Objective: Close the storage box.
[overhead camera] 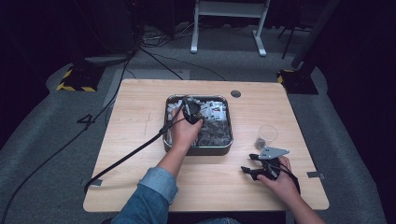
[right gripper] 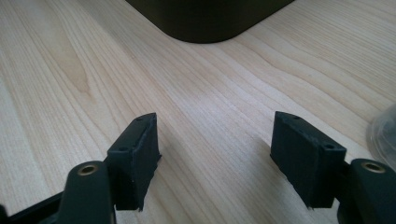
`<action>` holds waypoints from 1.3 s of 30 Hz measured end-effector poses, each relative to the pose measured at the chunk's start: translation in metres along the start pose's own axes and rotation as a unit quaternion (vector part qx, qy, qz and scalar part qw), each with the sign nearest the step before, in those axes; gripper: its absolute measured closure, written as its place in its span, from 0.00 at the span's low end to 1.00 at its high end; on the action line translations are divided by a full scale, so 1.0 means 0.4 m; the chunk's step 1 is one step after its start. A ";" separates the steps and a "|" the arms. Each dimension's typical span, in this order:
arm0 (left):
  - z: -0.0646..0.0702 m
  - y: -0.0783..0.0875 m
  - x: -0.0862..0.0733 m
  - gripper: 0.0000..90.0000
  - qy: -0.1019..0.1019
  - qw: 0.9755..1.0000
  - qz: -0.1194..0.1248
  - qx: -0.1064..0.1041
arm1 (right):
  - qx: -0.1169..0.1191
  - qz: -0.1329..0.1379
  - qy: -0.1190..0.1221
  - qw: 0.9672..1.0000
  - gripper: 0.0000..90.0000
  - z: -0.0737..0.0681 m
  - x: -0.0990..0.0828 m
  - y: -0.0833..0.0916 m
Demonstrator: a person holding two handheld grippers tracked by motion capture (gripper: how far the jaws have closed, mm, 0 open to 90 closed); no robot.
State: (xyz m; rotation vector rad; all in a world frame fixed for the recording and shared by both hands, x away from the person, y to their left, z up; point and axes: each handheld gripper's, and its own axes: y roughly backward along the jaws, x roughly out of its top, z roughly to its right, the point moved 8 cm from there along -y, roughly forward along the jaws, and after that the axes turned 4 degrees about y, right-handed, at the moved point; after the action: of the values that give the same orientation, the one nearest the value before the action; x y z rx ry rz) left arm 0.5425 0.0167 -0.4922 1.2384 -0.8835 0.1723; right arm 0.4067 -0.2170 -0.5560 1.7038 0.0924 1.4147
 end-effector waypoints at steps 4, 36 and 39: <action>-0.002 0.000 -0.001 0.65 -0.006 1.000 0.008 -0.005 | 0.000 0.000 0.001 1.000 0.36 0.000 0.000 0.000; -0.004 0.283 -0.034 0.42 -0.045 0.994 0.091 -0.048 | 0.019 -0.004 0.015 1.000 0.31 0.003 0.006 -0.009; -0.009 0.310 -0.076 0.41 -0.062 0.993 0.089 -0.054 | 0.023 -0.004 0.016 1.000 0.30 0.003 0.007 -0.011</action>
State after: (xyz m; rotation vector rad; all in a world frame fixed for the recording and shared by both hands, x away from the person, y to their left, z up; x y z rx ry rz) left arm 0.4543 0.0746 -0.4201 1.0786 -1.0975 0.1891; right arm 0.4107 -0.2136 -0.5565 1.7160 0.1508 1.4449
